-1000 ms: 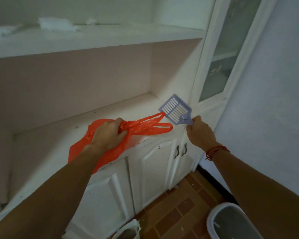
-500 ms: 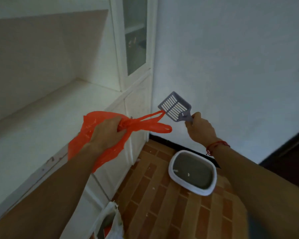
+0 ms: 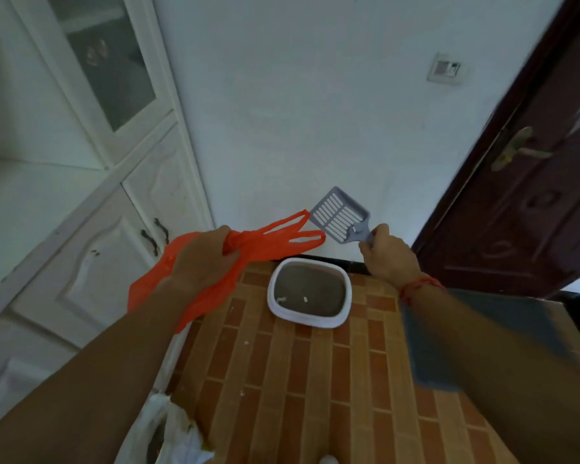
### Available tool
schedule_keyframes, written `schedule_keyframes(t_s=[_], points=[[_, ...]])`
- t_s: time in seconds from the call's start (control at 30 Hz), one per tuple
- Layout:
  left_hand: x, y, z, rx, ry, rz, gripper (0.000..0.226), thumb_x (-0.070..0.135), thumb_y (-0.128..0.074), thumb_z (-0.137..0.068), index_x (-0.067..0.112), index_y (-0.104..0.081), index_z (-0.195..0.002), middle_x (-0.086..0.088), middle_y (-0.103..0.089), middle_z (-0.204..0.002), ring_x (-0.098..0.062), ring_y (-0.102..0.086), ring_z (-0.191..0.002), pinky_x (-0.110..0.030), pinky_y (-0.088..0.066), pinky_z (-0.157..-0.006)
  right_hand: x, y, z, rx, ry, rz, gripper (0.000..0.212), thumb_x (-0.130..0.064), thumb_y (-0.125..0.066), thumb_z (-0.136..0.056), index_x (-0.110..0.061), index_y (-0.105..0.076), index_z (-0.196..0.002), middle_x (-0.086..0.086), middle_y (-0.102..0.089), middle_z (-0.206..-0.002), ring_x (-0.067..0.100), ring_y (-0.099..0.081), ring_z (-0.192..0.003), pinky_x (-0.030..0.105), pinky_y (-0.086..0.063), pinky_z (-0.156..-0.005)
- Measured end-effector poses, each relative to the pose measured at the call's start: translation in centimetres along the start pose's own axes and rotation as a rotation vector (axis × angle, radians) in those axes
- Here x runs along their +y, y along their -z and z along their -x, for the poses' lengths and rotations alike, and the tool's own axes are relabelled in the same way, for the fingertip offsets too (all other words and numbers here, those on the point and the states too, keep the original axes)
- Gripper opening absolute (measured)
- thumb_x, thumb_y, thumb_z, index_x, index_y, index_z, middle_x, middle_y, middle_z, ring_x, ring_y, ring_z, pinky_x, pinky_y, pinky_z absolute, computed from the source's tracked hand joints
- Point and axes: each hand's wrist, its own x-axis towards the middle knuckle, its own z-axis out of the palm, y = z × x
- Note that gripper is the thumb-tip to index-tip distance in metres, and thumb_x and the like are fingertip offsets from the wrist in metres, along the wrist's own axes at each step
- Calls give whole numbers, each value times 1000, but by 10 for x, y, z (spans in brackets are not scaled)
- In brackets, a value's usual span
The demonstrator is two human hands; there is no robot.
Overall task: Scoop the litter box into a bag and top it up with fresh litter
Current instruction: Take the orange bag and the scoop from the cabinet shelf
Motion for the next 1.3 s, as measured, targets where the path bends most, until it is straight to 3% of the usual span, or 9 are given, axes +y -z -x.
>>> schedule_keyframes(t_s=[0.13,0.33,0.6,0.87,1.0,1.17,1.3], points=[[28,-13,-7,-34,-4,-11,22,36,-59,-93,14,-60,-97,-6,-66,-85,-25,-60,-77,-40,-49,-74,28,7,-4,1,-39,-12,23,-31,-49,-96,-10,-39,-97,17,-63,-95,39,-60,-86,40,-45,-67],[54,-34,-10,-48,41,-11,18,35,-58,-94,17,-60,-96,0,-64,-82,-20,-61,-75,-35,-47,-72,64,12,-19,-5,-38,-19,22,-31,-47,-97,-10,-41,-98,15,-62,-94,30,-52,-74,36,-40,-63],[71,-58,-10,-95,103,-26,14,29,-61,-90,15,-58,-89,-1,-60,-77,-22,-55,-72,-37,-43,-67,95,9,-36,-62,-22,-51,26,-33,-46,-98,-8,-42,-100,16,-63,-97,36,-60,-85,40,-47,-67],[62,-87,-27,-140,109,3,10,27,-62,-89,18,-56,-88,2,-56,-75,-25,-58,-74,-37,-44,-67,113,-8,-57,-130,-48,-59,24,-33,-47,-98,-11,-37,-94,11,-58,-90,29,-55,-76,34,-37,-61],[47,-104,-49,-120,137,-6,14,29,-62,-90,16,-60,-95,-2,-62,-82,-21,-56,-74,-34,-42,-68,109,-18,-83,-98,-60,-35,24,-33,-48,-97,-10,-41,-99,9,-57,-86,26,-53,-73,35,-39,-62],[14,-122,-76,-128,197,44,14,27,-63,-90,14,-60,-89,-1,-61,-80,-21,-57,-74,-33,-41,-66,90,-39,-127,-151,-54,13,21,-33,-48,-96,-13,-40,-97,4,-52,-83,26,-50,-73,35,-38,-63],[-12,-135,-96,-148,268,59,15,28,-61,-91,13,-61,-91,-3,-63,-81,-24,-59,-76,-38,-47,-70,73,-58,-160,-180,-9,-4,19,-29,-49,-97,-12,-40,-96,5,-53,-83,25,-50,-71,33,-36,-60]])
